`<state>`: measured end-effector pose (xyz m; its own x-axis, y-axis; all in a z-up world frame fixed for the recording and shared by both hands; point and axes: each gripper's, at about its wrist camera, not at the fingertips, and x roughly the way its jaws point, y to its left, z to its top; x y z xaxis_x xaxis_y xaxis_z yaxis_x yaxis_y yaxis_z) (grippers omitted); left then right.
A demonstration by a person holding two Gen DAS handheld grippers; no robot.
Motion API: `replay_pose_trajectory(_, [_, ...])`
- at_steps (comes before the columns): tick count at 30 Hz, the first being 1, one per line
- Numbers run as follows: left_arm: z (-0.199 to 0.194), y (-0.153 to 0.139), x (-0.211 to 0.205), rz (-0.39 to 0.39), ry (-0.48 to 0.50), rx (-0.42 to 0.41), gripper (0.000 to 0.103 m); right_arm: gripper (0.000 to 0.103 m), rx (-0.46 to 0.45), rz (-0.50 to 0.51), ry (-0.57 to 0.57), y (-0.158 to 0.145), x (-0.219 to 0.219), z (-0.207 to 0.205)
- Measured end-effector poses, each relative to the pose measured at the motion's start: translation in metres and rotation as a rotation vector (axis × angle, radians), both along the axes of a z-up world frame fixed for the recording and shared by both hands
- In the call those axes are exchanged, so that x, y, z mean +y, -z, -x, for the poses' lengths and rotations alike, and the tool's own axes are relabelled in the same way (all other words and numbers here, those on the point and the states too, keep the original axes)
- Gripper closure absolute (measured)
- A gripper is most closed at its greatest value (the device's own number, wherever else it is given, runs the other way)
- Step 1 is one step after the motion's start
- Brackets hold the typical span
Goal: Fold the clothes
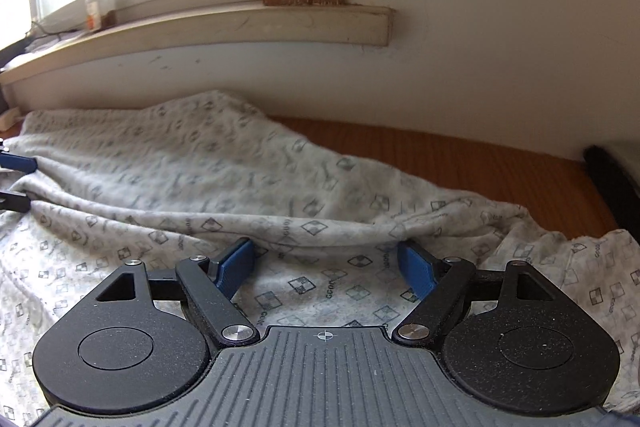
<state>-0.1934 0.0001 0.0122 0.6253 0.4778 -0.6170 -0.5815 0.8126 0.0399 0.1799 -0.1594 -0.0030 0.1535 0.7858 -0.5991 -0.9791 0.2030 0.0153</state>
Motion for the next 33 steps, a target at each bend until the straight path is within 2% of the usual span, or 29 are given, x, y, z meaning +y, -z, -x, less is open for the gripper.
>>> replay_pose_trajectory(5, [0.003,-0.001,0.038,0.009,-0.011,-0.005,0.025,0.025,0.0,-0.001,-0.022,0.0,0.047,-0.008])
replay_pose_trajectory(9, [0.006,-0.001,0.042,0.0,-0.014,0.0,0.025,0.026,-0.019,-0.02,-0.01,-0.003,0.049,-0.006])
replay_pose_trajectory(11, [0.008,-0.001,0.042,0.005,-0.014,-0.004,0.025,0.026,-0.003,-0.071,0.016,-0.009,0.02,-0.011])
replay_pose_trajectory(14, [0.009,-0.001,0.043,0.01,-0.014,-0.007,0.025,0.026,-0.012,-0.116,0.058,-0.02,-0.054,-0.013])
replay_pose_trajectory(18, [0.009,-0.002,0.042,0.012,-0.012,-0.007,0.024,0.026,-0.071,-0.093,0.155,-0.024,-0.156,-0.006])
replay_pose_trajectory(22, [0.008,-0.001,0.043,0.011,-0.012,-0.006,0.024,0.026,-0.045,-0.028,0.229,-0.018,-0.226,0.006])
replay_pose_trajectory(28, [0.008,0.0,0.044,0.009,-0.012,-0.005,0.024,0.027,-0.011,-0.006,0.252,-0.008,-0.268,0.034])
replay_pose_trajectory(31, [0.008,0.0,0.043,0.009,-0.013,-0.006,0.024,0.042,0.017,-0.016,0.237,0.0,-0.269,0.042])
replay_pose_trajectory(32, [0.008,0.0,0.043,0.01,-0.013,-0.006,0.024,0.052,0.018,-0.03,0.229,0.0,-0.27,0.044])
replay_pose_trajectory(33, [0.008,0.0,0.043,0.01,-0.013,-0.007,0.024,0.057,0.022,-0.041,0.223,0.0,-0.269,0.046])
